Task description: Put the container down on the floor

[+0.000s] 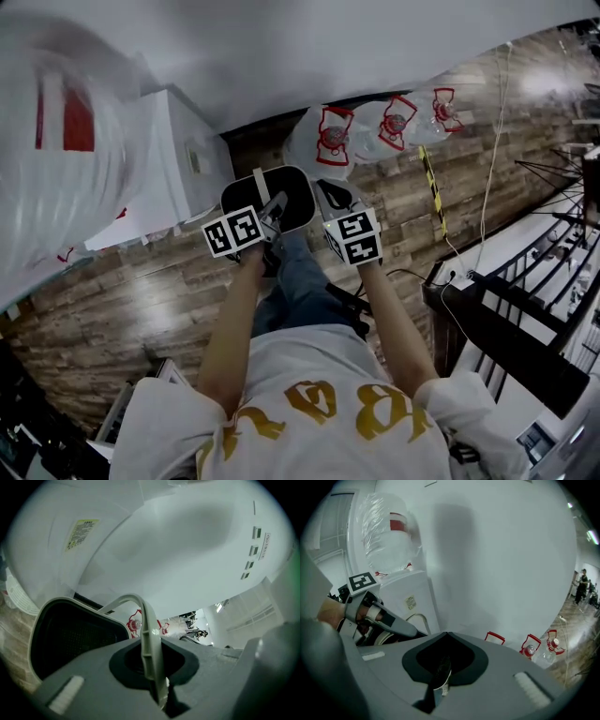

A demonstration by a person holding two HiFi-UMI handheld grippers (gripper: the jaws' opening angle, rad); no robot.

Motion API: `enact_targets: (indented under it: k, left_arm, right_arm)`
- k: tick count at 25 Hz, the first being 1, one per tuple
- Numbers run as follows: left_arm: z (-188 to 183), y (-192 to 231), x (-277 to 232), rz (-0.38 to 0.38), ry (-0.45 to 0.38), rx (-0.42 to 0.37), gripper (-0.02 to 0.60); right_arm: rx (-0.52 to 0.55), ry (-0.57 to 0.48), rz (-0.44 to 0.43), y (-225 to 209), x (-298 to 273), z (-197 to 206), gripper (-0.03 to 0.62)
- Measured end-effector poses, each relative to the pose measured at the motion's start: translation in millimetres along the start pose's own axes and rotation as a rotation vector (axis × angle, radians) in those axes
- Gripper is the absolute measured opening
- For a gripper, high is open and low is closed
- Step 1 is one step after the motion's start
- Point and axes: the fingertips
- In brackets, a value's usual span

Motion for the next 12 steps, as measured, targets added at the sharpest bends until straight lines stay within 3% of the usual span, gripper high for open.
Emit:
enact_targets:
  k: [12]
  left_arm:
    - [-2.9,58.0,-45.0,-0.077,0.014,-0.001,0.023]
  right_arm:
    - [-0.039,0.047,-0.076,-11.7,-43.0,29.7,0.026]
Point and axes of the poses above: the fingertips, and each gripper's own axes: x backward along the fingers, y to its left, z out of its underside, and after that the axes turned 2 degrees about y, right-handed
